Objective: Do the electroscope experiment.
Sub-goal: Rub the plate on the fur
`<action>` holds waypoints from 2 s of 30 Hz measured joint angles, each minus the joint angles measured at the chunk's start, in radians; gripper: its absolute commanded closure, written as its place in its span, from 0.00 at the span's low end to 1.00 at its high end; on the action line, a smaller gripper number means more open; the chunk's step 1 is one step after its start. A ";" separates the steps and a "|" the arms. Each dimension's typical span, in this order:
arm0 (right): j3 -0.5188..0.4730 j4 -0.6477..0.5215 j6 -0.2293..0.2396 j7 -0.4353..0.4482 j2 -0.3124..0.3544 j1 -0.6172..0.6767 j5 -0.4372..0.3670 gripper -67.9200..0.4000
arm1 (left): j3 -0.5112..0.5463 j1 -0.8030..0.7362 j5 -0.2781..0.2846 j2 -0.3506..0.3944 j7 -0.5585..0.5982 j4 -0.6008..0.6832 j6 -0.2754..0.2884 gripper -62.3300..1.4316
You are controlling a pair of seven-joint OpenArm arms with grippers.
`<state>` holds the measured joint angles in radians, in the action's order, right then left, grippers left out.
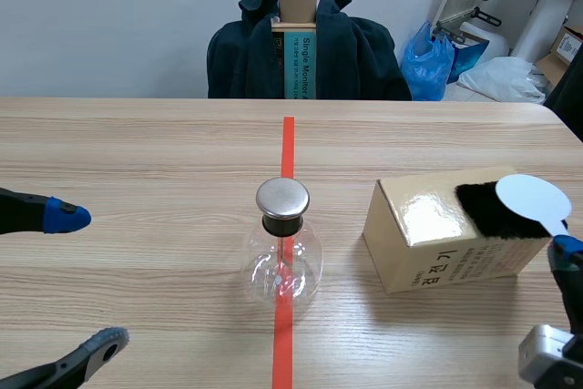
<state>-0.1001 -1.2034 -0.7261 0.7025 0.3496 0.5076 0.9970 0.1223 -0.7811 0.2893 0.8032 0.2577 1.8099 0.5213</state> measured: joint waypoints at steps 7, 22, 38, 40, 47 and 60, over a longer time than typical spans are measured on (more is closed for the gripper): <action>0.022 0.000 0.002 -0.143 -0.023 0.002 -0.007 0.98 | 0.000 0.000 0.000 0.000 0.000 0.000 0.000 0.00; 0.014 0.000 0.004 0.025 -0.018 0.002 0.018 0.98 | 0.000 0.000 0.000 0.000 -0.003 0.000 0.000 0.00; 0.003 0.000 0.007 -0.139 -0.049 0.003 0.013 0.98 | 0.000 0.000 0.000 0.000 -0.003 0.000 0.000 0.00; -0.003 0.000 0.008 -0.021 -0.032 0.002 0.035 0.98 | 0.000 0.000 0.000 0.000 -0.003 0.000 0.000 0.00; 0.009 0.000 0.007 -0.163 -0.055 0.000 0.014 0.98 | 0.000 0.000 0.000 0.000 -0.003 0.000 0.000 0.00; -0.011 0.000 0.001 0.009 -0.031 0.000 0.023 0.98 | 0.000 0.000 0.000 0.000 -0.003 0.000 0.000 0.00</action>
<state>-0.1112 -1.2034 -0.7254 0.7113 0.3191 0.5079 1.0195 0.1223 -0.7811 0.2893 0.8032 0.2543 1.8099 0.5213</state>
